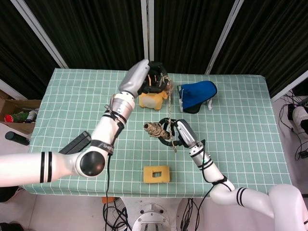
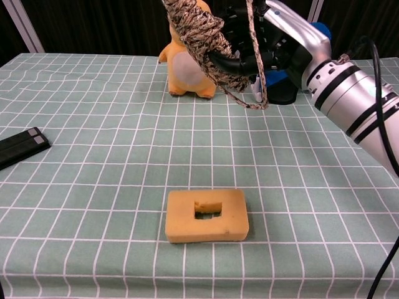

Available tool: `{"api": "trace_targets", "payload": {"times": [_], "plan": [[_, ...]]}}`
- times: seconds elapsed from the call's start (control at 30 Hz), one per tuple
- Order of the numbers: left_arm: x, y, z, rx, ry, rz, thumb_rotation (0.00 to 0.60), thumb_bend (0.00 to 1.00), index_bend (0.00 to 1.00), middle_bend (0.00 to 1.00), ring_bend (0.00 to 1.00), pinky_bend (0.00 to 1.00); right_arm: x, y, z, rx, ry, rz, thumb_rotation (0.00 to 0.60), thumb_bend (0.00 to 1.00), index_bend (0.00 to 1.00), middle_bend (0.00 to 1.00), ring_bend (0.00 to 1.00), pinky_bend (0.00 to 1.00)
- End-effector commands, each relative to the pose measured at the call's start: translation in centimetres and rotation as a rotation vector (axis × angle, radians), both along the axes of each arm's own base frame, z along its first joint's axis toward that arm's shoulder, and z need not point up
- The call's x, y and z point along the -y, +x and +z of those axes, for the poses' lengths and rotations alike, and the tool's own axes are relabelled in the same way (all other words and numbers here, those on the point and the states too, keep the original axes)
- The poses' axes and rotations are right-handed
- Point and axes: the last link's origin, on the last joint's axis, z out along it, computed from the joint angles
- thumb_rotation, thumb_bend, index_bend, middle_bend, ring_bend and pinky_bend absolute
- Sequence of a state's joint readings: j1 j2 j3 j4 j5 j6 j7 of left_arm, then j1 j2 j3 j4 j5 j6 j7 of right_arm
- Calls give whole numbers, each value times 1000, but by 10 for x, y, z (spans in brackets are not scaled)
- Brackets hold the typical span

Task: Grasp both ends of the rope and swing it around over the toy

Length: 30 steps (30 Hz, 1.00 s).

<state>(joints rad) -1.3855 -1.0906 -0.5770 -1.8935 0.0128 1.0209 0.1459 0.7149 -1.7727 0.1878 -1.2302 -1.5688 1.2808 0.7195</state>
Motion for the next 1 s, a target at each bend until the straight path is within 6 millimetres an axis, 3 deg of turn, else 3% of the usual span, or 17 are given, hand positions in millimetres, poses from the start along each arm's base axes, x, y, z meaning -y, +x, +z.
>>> {"api": "trace_targets", "payload": {"times": [0.03, 0.33, 0.73, 1.0], "plan": [[-14, -25, 6, 1, 8, 56, 600, 564, 761, 757, 680, 711, -12, -2, 8, 31, 19, 41, 600, 742, 788, 629, 607, 823], [-36, -73, 16, -21, 28, 158, 600, 564, 761, 757, 680, 711, -30, -12, 24, 86, 16, 61, 600, 745, 788, 630, 607, 823], [-53, -164, 16, 1, 24, 347, 600, 564, 761, 757, 680, 711, -33, -33, 61, 232, -15, -24, 600, 778, 789, 633, 608, 823], [-58, -197, 7, -2, 8, 406, 600, 564, 762, 758, 680, 711, -31, -40, 73, 299, -16, -75, 600, 768, 790, 635, 608, 823]]}}
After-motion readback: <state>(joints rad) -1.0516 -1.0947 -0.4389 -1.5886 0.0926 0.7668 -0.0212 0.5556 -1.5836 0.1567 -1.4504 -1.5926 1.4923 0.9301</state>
